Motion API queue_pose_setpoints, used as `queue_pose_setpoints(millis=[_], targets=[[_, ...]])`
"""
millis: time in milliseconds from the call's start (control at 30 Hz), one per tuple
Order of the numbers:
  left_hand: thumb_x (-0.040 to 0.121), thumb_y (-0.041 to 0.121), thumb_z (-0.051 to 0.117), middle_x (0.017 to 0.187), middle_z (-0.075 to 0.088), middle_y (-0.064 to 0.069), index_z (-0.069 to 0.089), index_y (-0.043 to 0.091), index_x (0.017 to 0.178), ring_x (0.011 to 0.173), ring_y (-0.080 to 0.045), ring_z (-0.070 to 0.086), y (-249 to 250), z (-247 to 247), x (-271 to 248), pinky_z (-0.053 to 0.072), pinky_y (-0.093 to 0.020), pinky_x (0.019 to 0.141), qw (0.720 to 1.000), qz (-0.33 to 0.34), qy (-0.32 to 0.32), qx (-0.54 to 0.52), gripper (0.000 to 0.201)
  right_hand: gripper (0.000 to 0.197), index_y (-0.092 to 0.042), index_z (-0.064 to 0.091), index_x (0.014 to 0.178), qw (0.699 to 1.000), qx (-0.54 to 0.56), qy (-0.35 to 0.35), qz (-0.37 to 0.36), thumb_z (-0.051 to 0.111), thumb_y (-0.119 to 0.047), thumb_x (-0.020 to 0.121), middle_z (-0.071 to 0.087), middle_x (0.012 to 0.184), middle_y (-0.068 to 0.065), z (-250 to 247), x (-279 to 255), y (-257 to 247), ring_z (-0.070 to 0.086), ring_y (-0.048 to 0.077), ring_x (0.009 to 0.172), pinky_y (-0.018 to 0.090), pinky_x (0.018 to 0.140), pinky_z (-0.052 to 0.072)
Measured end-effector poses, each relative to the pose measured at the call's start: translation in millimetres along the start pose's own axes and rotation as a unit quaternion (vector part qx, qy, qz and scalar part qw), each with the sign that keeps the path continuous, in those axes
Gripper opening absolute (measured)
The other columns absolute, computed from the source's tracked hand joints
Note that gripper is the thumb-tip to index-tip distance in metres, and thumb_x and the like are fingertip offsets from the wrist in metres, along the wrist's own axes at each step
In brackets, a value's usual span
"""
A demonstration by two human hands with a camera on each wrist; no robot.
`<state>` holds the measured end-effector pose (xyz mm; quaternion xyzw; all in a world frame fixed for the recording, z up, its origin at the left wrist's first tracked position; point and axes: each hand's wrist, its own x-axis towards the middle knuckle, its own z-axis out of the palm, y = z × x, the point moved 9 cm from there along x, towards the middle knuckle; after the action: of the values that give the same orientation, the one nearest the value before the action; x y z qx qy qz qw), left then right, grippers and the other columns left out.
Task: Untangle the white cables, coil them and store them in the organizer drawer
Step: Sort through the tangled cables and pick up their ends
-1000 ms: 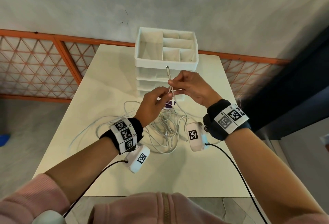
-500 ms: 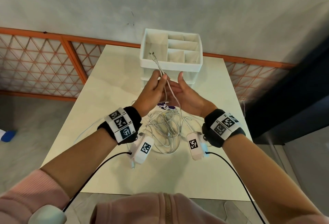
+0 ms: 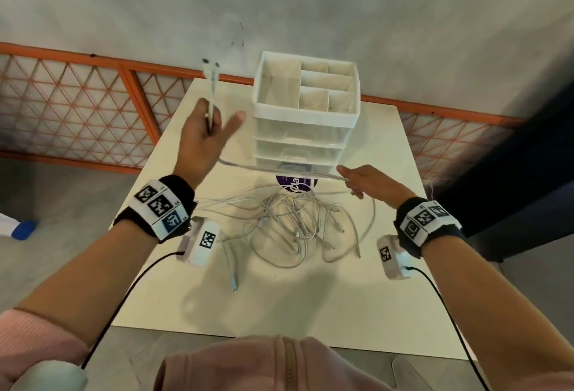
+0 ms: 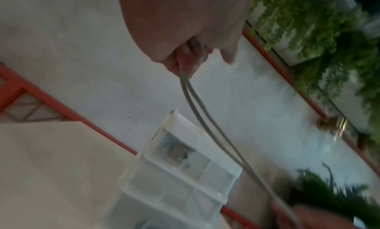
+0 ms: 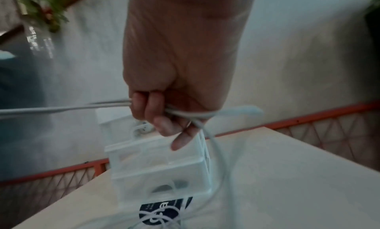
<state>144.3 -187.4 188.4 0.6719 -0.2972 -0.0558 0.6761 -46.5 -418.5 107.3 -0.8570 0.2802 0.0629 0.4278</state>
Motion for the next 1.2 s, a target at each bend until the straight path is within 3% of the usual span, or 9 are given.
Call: queue_pose_setpoints(millis=[100, 167, 333, 433, 533, 700, 800, 967, 1200], targets=[[0.069, 0.035, 0.08, 0.054, 0.03, 0.008, 0.054, 0.019, 0.074, 0.047, -0.005, 0.023, -10, 35, -17, 0.023, -0.018, 0.045, 0.986, -0.003, -0.118, 0.12, 0.032, 0.052, -0.011, 0.037, 0.057, 0.999, 0.006, 0.03, -0.025, 0.041, -0.044, 0.098, 0.038, 0.05, 0.0, -8, -5, -25, 0.047, 0.012, 0.059, 0.014, 0.062, 0.045], [0.062, 0.041, 0.082, 0.049, 0.03, 0.011, 0.066, 0.021, 0.089, 0.044, -0.006, 0.025, -14, 65, -32, 0.02, -0.019, 0.046, 0.972, -0.015, -0.18, 0.148, 0.037, 0.048, -0.017, 0.045, 0.059, 0.998, 0.007, 0.024, -0.054, 0.04, -0.045, 0.098, 0.041, 0.043, -0.014, -6, -3, -51, 0.051, 0.004, 0.06, 0.021, 0.062, 0.039], [0.082, 0.024, 0.073, 0.038, 0.038, 0.012, 0.068, 0.024, 0.073, 0.042, -0.003, 0.033, -17, 102, -44, 0.027, -0.01, 0.047, 0.969, -0.034, -0.216, 0.115, 0.01, 0.046, -0.013, 0.048, 0.067, 0.993, 0.043, -0.016, -0.109, 0.036, -0.042, 0.1, 0.029, 0.054, -0.005, 1, -2, -98, 0.024, 0.008, 0.043, 0.02, 0.047, 0.023], [0.092, 0.024, 0.061, 0.06, 0.062, -0.006, 0.065, 0.031, 0.07, 0.055, -0.011, 0.047, -21, 88, -30, 0.036, -0.024, 0.055, 0.972, 0.005, -0.182, 0.148, 0.023, 0.049, -0.013, 0.049, 0.066, 0.992, 0.061, -0.03, -0.103, 0.037, -0.049, 0.098, 0.029, 0.048, -0.007, -2, -5, -91, 0.024, 0.011, 0.044, 0.021, 0.046, 0.024], [0.093, 0.024, 0.059, 0.052, 0.052, 0.012, 0.062, 0.026, 0.073, 0.048, -0.002, 0.041, -17, 49, -9, 0.034, -0.023, 0.052, 0.982, 0.044, -0.078, 0.166, 0.021, 0.054, -0.015, 0.043, 0.056, 0.995, -0.019, -0.015, -0.092, 0.046, -0.057, 0.09, 0.034, 0.046, -0.004, -9, -8, -66, 0.033, 0.013, 0.044, 0.022, 0.053, 0.033], [0.094, 0.032, 0.055, 0.062, 0.057, -0.001, 0.065, 0.012, 0.079, 0.062, -0.017, 0.051, -37, -3, 4, 0.039, -0.032, 0.061, 0.982, 0.004, 0.061, 0.176, 0.027, 0.051, -0.013, 0.047, 0.06, 0.993, -0.087, 0.026, -0.074, 0.051, -0.053, 0.09, 0.053, 0.056, 0.001, -25, 2, -31, 0.051, 0.002, 0.048, 0.024, 0.067, 0.04], [0.094, 0.028, 0.057, 0.066, 0.058, -0.007, 0.068, 0.005, 0.082, 0.065, -0.021, 0.052, -52, -9, -2, 0.035, -0.029, 0.059, 0.977, -0.025, 0.074, 0.198, 0.029, 0.046, -0.017, 0.054, 0.066, 0.989, -0.044, 0.1, -0.101, 0.042, -0.05, 0.095, 0.053, 0.063, -0.005, -43, 2, -41, 0.05, 0.009, 0.06, 0.031, 0.073, 0.045], [0.091, 0.031, 0.061, 0.041, 0.048, 0.006, 0.071, 0.01, 0.081, 0.045, 0.0, 0.047, -60, -1, -8, 0.033, -0.013, 0.049, 0.976, -0.052, 0.025, 0.208, 0.025, 0.037, -0.016, 0.06, 0.072, 0.942, -0.01, 0.252, -0.221, 0.043, -0.035, 0.099, 0.04, 0.061, 0.006, -95, -14, -102, 0.032, 0.008, 0.052, 0.024, 0.056, 0.03], [0.082, 0.033, 0.071, 0.051, 0.04, 0.002, 0.065, 0.012, 0.079, 0.052, -0.019, 0.036, -56, 9, -8, 0.028, -0.02, 0.05, 0.973, -0.068, 0.013, 0.222, 0.023, 0.036, -0.005, 0.066, 0.079, 0.931, -0.031, 0.255, -0.261, 0.053, -0.034, 0.095, 0.029, 0.048, -0.007, -109, -19, -139, 0.025, 0.007, 0.043, 0.014, 0.047, 0.023]])
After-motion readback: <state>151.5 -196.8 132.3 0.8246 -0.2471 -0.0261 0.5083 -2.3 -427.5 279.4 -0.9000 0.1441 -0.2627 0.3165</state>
